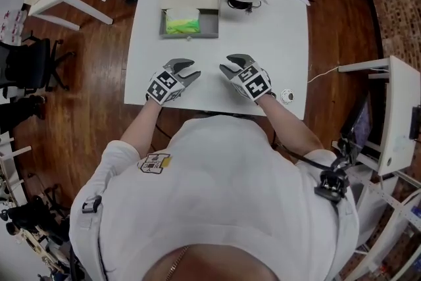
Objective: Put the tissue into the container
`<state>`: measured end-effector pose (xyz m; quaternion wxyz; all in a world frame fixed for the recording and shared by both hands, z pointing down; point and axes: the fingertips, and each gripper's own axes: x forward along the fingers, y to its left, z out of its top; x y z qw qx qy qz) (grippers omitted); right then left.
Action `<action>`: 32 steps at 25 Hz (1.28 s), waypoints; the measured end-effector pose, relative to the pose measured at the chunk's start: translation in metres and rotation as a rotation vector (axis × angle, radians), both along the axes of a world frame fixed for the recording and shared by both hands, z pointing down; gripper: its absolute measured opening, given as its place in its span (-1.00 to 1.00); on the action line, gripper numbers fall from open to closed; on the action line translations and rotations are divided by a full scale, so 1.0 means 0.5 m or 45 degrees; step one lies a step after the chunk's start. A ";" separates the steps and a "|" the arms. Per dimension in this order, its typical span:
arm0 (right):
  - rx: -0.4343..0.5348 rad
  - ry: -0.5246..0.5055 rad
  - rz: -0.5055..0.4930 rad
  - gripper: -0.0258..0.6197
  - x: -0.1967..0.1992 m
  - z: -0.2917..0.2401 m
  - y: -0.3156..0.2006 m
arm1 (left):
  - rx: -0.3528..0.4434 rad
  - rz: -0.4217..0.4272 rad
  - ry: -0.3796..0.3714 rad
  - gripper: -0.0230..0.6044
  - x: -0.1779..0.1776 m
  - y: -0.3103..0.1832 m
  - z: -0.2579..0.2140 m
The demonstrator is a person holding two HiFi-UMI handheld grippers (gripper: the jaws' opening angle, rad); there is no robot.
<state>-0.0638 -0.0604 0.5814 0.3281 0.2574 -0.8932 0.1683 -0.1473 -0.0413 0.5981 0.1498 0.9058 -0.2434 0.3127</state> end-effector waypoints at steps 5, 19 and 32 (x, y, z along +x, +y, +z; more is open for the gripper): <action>-0.054 -0.026 0.003 -0.53 0.063 0.024 0.085 | -0.040 -0.058 -0.014 -0.66 0.039 0.078 0.019; -0.165 -0.084 -0.008 -0.62 0.130 0.081 0.294 | -0.173 -0.098 -0.051 -0.93 0.113 0.306 0.054; -0.187 0.083 0.090 -0.78 0.117 0.126 0.461 | -0.212 -0.106 0.123 -0.93 0.087 0.465 0.080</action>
